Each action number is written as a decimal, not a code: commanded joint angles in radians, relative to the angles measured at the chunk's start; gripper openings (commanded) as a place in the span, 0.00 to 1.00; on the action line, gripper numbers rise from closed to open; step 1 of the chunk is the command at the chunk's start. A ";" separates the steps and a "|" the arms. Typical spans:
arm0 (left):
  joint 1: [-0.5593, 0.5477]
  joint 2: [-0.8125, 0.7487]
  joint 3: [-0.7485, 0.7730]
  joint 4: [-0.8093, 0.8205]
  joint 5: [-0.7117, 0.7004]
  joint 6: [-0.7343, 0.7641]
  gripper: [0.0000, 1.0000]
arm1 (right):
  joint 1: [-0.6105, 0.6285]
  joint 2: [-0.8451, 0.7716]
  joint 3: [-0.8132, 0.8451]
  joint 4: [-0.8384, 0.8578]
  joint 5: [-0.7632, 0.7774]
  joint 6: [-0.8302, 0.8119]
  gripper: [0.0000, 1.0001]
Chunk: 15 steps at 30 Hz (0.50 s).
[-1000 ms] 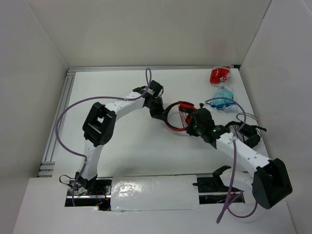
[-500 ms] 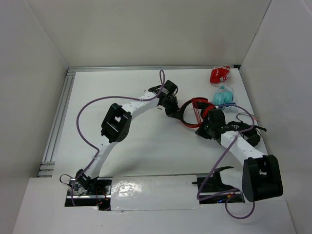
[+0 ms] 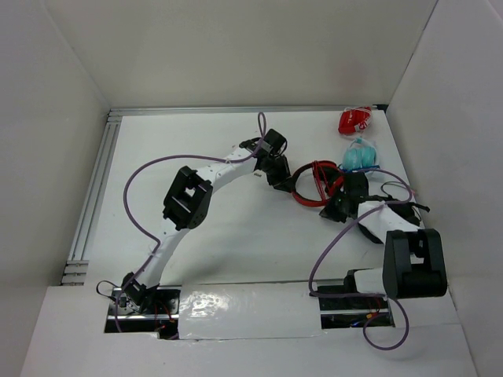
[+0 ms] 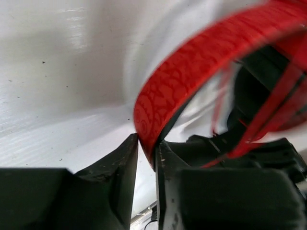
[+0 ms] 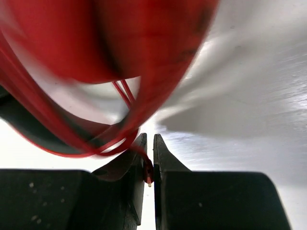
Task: Wrap the headphones
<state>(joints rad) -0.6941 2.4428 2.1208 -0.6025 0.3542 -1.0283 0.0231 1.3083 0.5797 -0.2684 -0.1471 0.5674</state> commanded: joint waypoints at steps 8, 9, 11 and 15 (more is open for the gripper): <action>-0.012 -0.024 0.054 0.059 0.080 0.079 0.51 | -0.046 0.061 0.046 0.024 -0.039 -0.034 0.08; -0.012 -0.028 0.053 0.058 0.080 0.080 0.55 | -0.048 0.068 0.049 0.018 -0.055 -0.038 0.08; -0.012 -0.033 0.053 0.053 0.086 0.091 0.73 | -0.049 0.065 0.046 0.020 -0.058 -0.038 0.13; -0.012 -0.060 0.038 0.043 0.066 0.100 0.96 | -0.049 0.040 0.048 -0.011 -0.040 -0.035 0.36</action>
<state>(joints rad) -0.6991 2.4424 2.1342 -0.5686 0.4061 -0.9485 -0.0204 1.3693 0.5911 -0.2703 -0.1928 0.5438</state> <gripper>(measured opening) 0.927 0.335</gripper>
